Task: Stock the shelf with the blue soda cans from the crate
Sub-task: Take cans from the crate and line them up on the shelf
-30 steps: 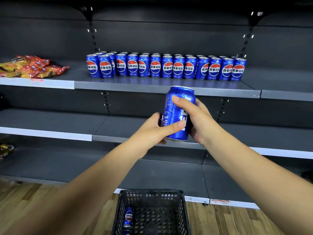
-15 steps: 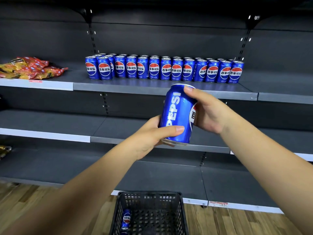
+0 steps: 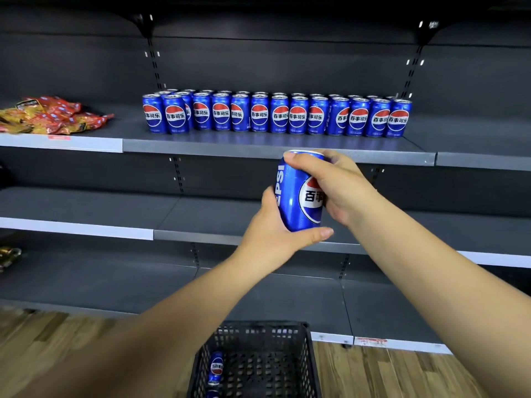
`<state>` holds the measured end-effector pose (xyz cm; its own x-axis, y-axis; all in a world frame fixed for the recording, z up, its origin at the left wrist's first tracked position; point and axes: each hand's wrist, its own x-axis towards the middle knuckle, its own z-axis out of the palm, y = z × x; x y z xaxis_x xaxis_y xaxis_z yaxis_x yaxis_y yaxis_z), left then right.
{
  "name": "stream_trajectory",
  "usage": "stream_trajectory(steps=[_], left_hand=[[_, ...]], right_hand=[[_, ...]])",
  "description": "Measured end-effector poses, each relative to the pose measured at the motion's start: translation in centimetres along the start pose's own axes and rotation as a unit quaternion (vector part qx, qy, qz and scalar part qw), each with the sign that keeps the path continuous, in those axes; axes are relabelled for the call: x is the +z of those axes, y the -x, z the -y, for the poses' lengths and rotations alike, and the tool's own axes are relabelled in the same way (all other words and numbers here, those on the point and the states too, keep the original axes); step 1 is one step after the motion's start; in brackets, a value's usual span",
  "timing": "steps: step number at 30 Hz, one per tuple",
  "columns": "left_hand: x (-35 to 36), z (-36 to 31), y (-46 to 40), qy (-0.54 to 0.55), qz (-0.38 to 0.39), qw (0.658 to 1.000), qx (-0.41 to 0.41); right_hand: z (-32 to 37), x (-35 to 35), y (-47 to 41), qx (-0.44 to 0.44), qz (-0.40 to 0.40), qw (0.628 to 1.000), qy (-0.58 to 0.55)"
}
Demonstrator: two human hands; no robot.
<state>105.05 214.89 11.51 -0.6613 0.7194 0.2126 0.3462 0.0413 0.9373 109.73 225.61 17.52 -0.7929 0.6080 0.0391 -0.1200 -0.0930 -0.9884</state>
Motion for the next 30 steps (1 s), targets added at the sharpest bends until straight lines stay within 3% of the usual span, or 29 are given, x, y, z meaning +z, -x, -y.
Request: stream_trajectory(steps=[3,7,14,17,22,30], left_hand=[[0.0,0.4,-0.8,0.022,-0.010,0.999,-0.025],[-0.7,1.0,-1.5,0.109,0.041,0.992,-0.045],[-2.0,1.3,-2.0,0.231,0.109,0.966,-0.037],[-2.2,0.9,-2.3,0.265,0.126,0.955,-0.039],[-1.8,0.7,-2.6,0.278,0.140,0.949,-0.053],[-2.0,1.5,-2.0,0.155,0.155,0.972,-0.089]], right_hand=[[-0.2,0.3,-0.2,0.000,-0.021,1.000,0.012],[-0.6,-0.7,-0.5,-0.010,-0.002,0.997,0.074],[-1.3,-3.5,-0.2,0.085,0.167,0.972,0.142],[-1.9,-3.7,0.1,0.097,0.201,0.969,0.106],[-1.9,-4.0,-0.2,0.083,0.195,0.975,0.069],[-2.8,-4.6,-0.8,0.081,0.183,0.964,0.174]])
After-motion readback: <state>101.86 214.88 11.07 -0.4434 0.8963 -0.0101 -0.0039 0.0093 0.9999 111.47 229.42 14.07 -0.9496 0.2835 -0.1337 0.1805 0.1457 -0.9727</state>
